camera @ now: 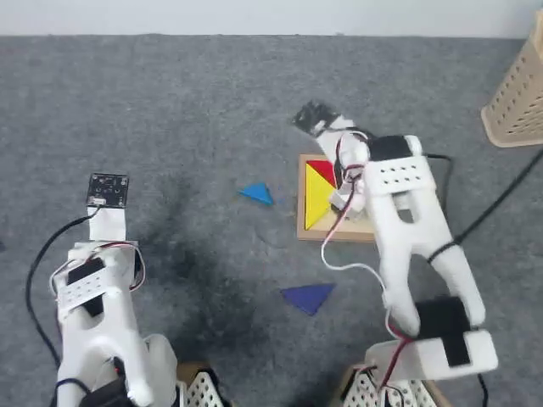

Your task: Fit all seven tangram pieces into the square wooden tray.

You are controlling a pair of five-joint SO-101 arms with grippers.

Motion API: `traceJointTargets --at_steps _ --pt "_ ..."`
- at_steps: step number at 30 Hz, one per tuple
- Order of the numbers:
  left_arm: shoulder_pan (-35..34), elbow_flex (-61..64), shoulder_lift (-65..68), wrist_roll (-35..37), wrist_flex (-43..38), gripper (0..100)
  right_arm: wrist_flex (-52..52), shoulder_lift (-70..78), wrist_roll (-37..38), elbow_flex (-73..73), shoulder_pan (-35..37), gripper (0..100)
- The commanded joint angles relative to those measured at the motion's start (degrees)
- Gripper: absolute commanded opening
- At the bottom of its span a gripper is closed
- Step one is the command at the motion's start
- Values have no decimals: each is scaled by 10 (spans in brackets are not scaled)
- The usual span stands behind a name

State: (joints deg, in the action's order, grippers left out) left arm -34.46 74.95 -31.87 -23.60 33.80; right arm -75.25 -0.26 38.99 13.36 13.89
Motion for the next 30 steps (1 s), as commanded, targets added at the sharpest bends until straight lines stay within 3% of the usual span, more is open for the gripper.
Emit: traceJointTargets --at_steps 1,9,16,26,30 --pt "0 -23 1 -2 -5 106 44 39 27 -16 -5 6" --pt "0 -23 1 -2 -5 106 106 126 27 -19 -3 7" --pt "0 -23 1 -2 -5 106 117 131 27 -20 -7 165" --pt "0 -23 1 -2 -5 106 131 130 24 -20 -2 173" --pt "0 -23 1 -2 -5 106 129 130 24 -18 -2 233"
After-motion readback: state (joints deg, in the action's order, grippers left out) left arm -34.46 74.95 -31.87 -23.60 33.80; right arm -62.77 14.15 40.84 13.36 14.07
